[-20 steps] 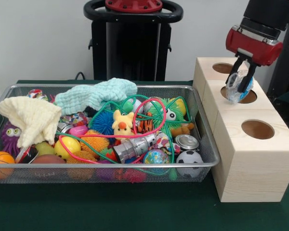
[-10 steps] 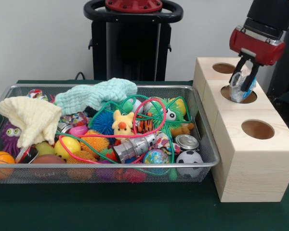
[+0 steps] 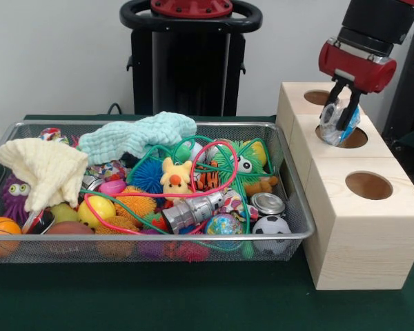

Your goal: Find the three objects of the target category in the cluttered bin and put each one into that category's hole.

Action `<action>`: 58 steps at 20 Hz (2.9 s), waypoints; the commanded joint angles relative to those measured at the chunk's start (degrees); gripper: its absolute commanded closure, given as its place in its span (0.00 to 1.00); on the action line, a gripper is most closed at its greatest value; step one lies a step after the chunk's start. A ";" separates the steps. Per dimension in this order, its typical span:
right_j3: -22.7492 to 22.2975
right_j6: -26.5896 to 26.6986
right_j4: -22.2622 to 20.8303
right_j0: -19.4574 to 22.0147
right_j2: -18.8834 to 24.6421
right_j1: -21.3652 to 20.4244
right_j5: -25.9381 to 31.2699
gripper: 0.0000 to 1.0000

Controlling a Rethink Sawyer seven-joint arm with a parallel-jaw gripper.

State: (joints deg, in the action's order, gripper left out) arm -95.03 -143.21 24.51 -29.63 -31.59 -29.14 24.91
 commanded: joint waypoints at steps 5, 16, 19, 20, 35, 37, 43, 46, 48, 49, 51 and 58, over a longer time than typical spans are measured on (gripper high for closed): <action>-7.82 -10.34 0.73 3.02 7.13 3.08 -7.64 1.00; -6.30 -12.12 2.44 1.42 6.15 4.88 -6.68 0.00; -6.45 -11.34 2.42 2.18 6.77 4.43 -6.93 0.00; -6.70 -11.02 2.54 2.72 7.22 4.04 -6.99 0.00; 0.18 -11.29 1.41 3.52 1.78 -2.05 15.71 0.00; 1.91 -11.89 1.05 3.21 0.96 -2.70 19.50 0.00; 5.91 -4.43 -0.89 8.40 1.99 -5.83 27.00 0.00; 6.54 2.65 -2.04 12.97 4.37 -7.37 27.90 0.00; 7.11 8.74 -3.83 16.15 6.14 -7.91 27.02 0.00; 7.40 10.60 -4.55 17.53 6.84 -7.95 26.96 0.00; 7.78 14.73 -6.63 20.16 8.51 -7.86 25.34 0.00; 0.83 26.12 -12.93 32.66 19.33 -9.00 10.05 0.00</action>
State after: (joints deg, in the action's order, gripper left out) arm -89.38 -141.82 18.65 -4.83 -27.02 -37.41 43.82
